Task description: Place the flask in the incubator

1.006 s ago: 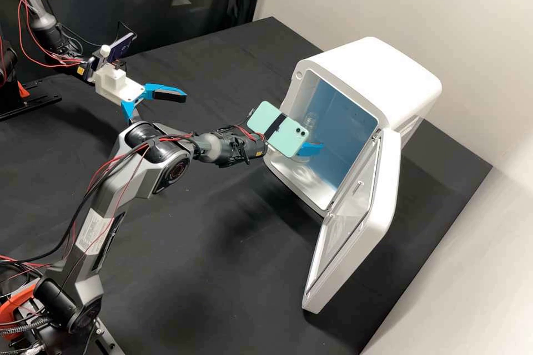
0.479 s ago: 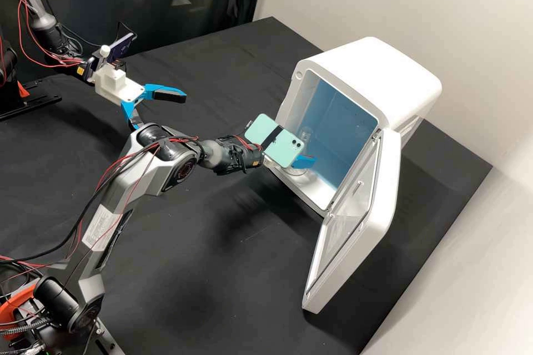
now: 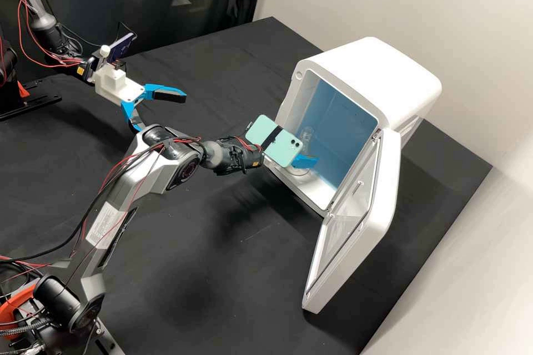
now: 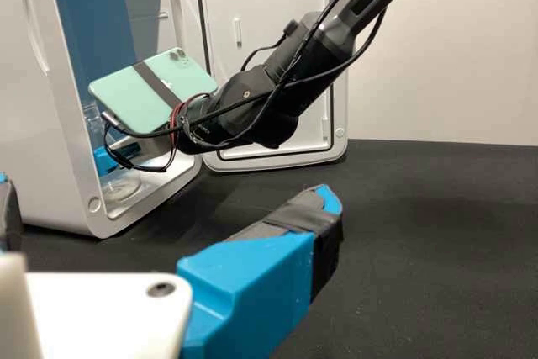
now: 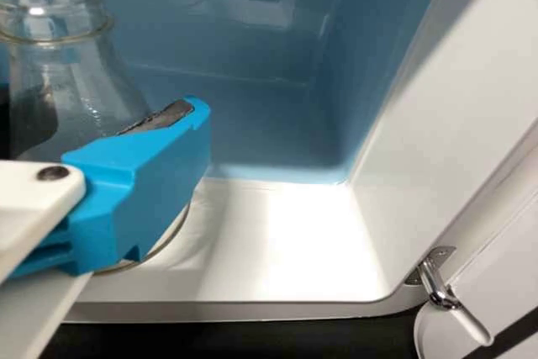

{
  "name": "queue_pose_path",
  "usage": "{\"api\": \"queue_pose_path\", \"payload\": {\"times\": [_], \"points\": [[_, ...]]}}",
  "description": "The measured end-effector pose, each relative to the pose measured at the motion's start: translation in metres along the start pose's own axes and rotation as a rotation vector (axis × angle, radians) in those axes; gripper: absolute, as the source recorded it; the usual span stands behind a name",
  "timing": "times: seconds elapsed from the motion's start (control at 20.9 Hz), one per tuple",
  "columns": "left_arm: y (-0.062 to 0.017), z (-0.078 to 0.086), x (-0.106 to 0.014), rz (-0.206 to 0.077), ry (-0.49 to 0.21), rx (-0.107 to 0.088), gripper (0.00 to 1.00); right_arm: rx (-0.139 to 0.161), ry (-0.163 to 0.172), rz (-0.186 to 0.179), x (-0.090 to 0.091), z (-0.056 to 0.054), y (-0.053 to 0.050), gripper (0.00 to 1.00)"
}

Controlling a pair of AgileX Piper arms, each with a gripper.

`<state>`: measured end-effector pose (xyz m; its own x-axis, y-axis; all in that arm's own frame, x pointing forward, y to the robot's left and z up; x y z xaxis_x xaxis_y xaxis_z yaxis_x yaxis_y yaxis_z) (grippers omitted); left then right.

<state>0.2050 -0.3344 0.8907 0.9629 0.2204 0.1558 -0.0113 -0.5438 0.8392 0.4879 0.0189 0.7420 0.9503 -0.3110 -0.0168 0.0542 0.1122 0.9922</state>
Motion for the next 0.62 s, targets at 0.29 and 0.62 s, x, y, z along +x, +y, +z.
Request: {"api": "queue_pose_path", "payload": {"times": [0.29, 0.62], "points": [[0.0, 0.0, 0.0, 0.0, 0.0, 0.0, 1.0, -0.011, -0.002, 0.008, 0.003, -0.003, 0.002, 0.0], [-0.0023, 0.001, -0.002, -0.009, 0.002, -0.005, 1.0, -0.01, -0.024, 0.011, 0.012, 0.008, 0.005, 0.0]]}}
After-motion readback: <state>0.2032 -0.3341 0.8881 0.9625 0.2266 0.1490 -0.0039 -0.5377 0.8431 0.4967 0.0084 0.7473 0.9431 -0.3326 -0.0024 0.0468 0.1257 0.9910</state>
